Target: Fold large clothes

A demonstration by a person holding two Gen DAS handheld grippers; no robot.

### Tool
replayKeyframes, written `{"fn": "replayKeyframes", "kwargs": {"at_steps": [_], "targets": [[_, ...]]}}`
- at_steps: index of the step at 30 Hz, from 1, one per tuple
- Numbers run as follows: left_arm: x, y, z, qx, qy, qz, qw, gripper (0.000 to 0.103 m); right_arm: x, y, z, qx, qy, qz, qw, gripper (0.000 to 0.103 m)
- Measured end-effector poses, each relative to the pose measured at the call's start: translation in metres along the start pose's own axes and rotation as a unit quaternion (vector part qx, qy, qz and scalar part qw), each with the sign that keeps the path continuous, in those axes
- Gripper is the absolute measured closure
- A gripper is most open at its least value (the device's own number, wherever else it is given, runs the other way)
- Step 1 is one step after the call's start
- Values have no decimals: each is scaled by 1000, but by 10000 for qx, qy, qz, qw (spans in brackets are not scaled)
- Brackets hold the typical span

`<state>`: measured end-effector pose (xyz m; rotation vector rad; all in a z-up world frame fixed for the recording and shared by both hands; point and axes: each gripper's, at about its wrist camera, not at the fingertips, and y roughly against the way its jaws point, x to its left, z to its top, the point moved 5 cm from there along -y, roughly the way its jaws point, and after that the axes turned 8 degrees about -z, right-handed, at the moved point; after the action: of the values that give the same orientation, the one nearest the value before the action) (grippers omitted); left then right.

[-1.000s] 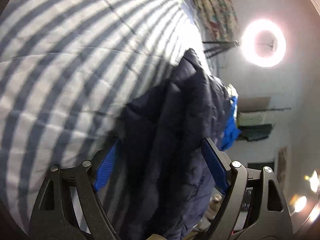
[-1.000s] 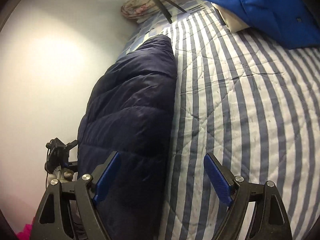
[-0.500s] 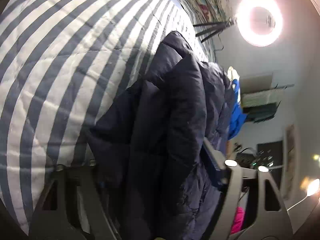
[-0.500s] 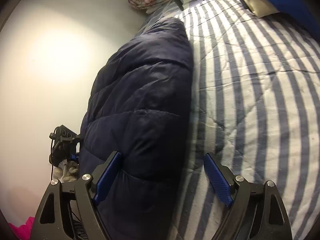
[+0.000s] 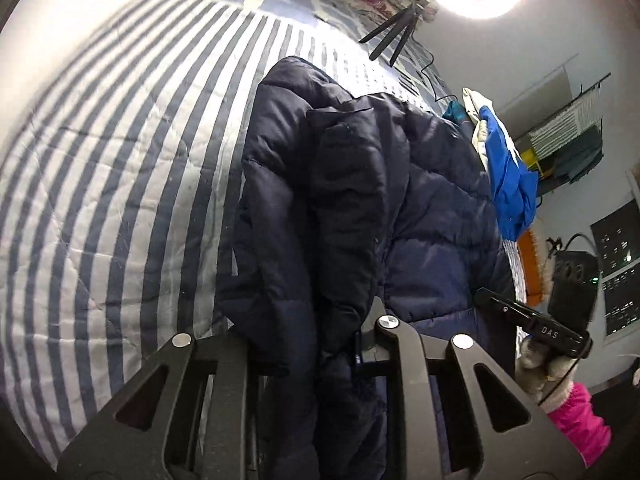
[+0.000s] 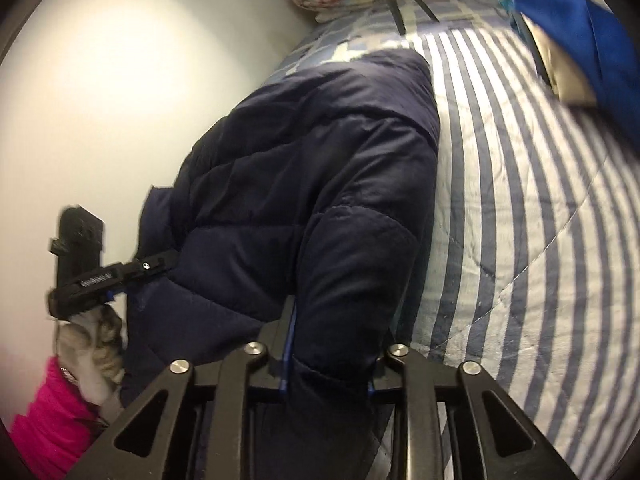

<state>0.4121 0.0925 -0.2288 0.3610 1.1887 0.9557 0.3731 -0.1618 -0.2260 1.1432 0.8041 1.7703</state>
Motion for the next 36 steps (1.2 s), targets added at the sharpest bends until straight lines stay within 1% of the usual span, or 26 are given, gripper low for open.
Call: {"fn": "replayKeyframes", "kwargs": {"at_steps": [3, 8, 10, 12, 14, 18, 21, 23, 30, 36], "targets": [[-10, 6, -2, -78, -140, -7, 9999, 87, 16, 8, 0, -87, 237, -263, 9993, 82], [-24, 19, -10, -123, -314, -141, 9993, 88, 30, 35, 1, -270, 568, -567, 9964, 84], [-37, 22, -14, -150, -469, -183, 9986, 88, 27, 48, 2, -352, 694, -686, 9946, 84], [-46, 28, -16, -194, -540, -251, 9980, 88, 21, 57, 3, -415, 739, -774, 9934, 84], [-55, 32, -17, -220, -595, -310, 9975, 88, 21, 70, 3, -506, 863, -955, 9904, 84], [-75, 29, -17, -237, -758, -382, 9961, 88, 15, 89, 1, -636, 944, -1235, 9858, 84], [-87, 26, -18, -221, -872, -443, 9950, 88, 11, 101, 1, -726, 1077, -1531, 9796, 84], [-96, 23, -19, -213, -923, -476, 9944, 88, 8, 109, -1, -766, 1085, -1621, 9778, 84], [-137, 6, -13, -140, -1199, -599, 9909, 88, -17, 136, -2, -903, 930, -1812, 9749, 85], [-183, -20, 1, -87, -1636, -668, 9842, 88, -58, 163, 12, -1101, 705, -1992, 9712, 85]]}}
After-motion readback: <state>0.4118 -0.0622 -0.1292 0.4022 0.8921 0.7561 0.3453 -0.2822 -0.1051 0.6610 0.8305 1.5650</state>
